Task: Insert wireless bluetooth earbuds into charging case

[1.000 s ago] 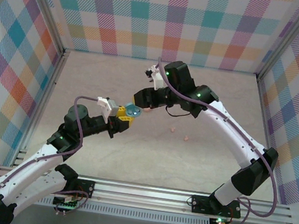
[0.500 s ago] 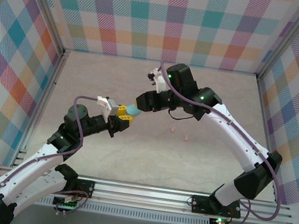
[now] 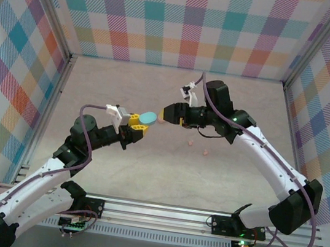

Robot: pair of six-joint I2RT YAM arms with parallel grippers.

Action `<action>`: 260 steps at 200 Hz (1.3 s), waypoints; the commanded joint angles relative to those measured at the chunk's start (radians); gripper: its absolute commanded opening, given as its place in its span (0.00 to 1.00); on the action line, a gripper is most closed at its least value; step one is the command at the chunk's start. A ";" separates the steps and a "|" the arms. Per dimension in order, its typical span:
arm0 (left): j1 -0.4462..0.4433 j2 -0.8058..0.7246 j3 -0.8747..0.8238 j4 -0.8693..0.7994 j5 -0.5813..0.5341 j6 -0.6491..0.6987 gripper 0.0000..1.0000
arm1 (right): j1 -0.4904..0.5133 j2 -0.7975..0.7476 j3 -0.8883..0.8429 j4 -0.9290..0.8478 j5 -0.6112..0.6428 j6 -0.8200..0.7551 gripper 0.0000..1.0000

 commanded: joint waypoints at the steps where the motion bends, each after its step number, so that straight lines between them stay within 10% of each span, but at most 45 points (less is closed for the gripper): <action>1: -0.012 0.016 0.037 0.057 0.036 -0.005 0.25 | 0.004 0.000 -0.021 0.187 -0.155 0.157 0.59; 143: -0.016 0.087 0.112 0.123 0.098 -0.018 0.25 | -0.008 0.047 -0.026 0.304 -0.235 0.314 0.62; 260: -0.017 0.064 0.108 0.064 0.051 0.006 0.31 | -0.008 0.106 -0.042 0.415 -0.346 0.402 0.27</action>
